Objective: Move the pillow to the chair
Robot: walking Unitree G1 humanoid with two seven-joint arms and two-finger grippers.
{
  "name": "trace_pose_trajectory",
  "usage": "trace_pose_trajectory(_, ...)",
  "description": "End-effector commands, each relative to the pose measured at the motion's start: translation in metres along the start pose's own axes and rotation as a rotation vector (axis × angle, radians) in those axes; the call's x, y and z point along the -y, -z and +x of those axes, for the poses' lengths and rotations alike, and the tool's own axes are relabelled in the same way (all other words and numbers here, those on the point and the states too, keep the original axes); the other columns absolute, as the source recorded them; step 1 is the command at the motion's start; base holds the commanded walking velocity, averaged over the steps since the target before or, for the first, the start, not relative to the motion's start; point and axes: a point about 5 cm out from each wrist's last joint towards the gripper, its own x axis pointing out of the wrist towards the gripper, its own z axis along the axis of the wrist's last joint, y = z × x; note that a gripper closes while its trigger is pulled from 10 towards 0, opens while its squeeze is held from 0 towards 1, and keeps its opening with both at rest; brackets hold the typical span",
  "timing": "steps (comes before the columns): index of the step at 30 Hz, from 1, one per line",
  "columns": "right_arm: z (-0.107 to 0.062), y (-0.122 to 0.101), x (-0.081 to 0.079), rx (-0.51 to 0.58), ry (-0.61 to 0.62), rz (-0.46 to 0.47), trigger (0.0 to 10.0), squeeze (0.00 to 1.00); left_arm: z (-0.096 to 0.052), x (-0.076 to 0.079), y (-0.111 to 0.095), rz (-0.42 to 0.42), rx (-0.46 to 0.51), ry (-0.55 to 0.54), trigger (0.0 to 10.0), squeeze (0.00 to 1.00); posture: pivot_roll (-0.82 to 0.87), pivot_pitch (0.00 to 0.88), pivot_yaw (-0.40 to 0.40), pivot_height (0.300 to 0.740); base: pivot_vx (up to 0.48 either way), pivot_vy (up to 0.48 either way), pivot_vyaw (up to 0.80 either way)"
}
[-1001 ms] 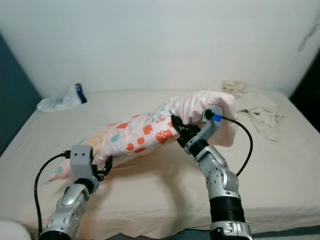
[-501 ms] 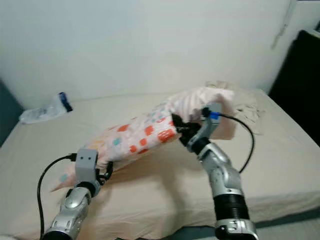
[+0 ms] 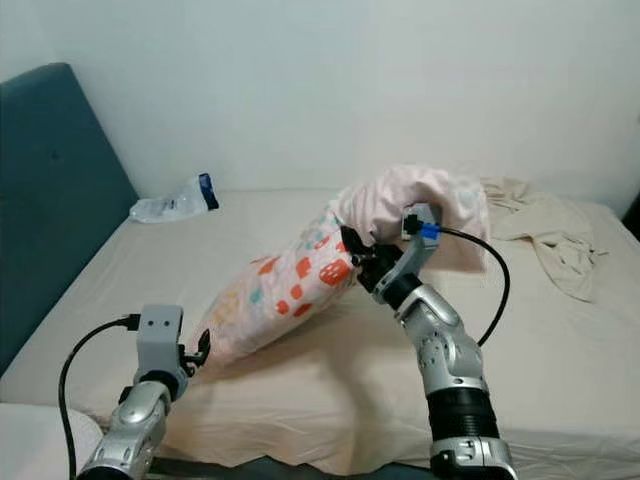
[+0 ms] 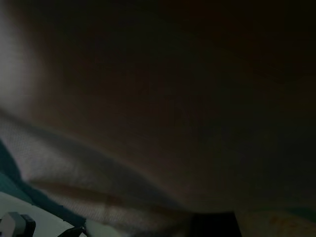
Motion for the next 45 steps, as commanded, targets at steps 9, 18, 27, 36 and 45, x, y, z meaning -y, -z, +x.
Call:
trace_pose_trajectory(9,0.007,-0.011,-0.014,0.075,-0.077,-0.021,10.0,0.00,0.001,0.011,0.001,0.032,-0.012,0.062,10.0,0.00,0.03,0.000,0.002,0.740,0.000,-0.040,0.77)
trace_pose_trajectory(18,0.009,-0.008,-0.017,0.070,-0.085,-0.008,10.0,0.00,0.003,0.016,-0.003,0.037,-0.002,0.078,10.0,0.00,0.04,0.000,0.002,0.740,0.000,-0.410,0.77)
trace_pose_trajectory(27,0.009,-0.008,-0.018,0.080,-0.091,0.001,10.0,0.00,0.003,0.017,-0.003,0.032,0.003,0.086,10.0,0.00,0.04,0.000,0.006,0.740,0.000,0.000,0.77)
trace_pose_trajectory(36,0.008,-0.008,-0.020,0.079,-0.100,0.002,10.0,0.00,0.004,0.019,-0.004,0.032,0.009,0.095,10.0,0.00,0.03,0.000,0.005,0.740,0.000,0.000,0.77)
trace_pose_trajectory(45,0.007,-0.008,-0.020,0.079,-0.098,0.004,10.0,0.00,0.003,0.022,-0.004,0.025,0.009,0.104,10.0,0.00,0.03,0.000,0.004,0.740,0.000,0.000,0.77)
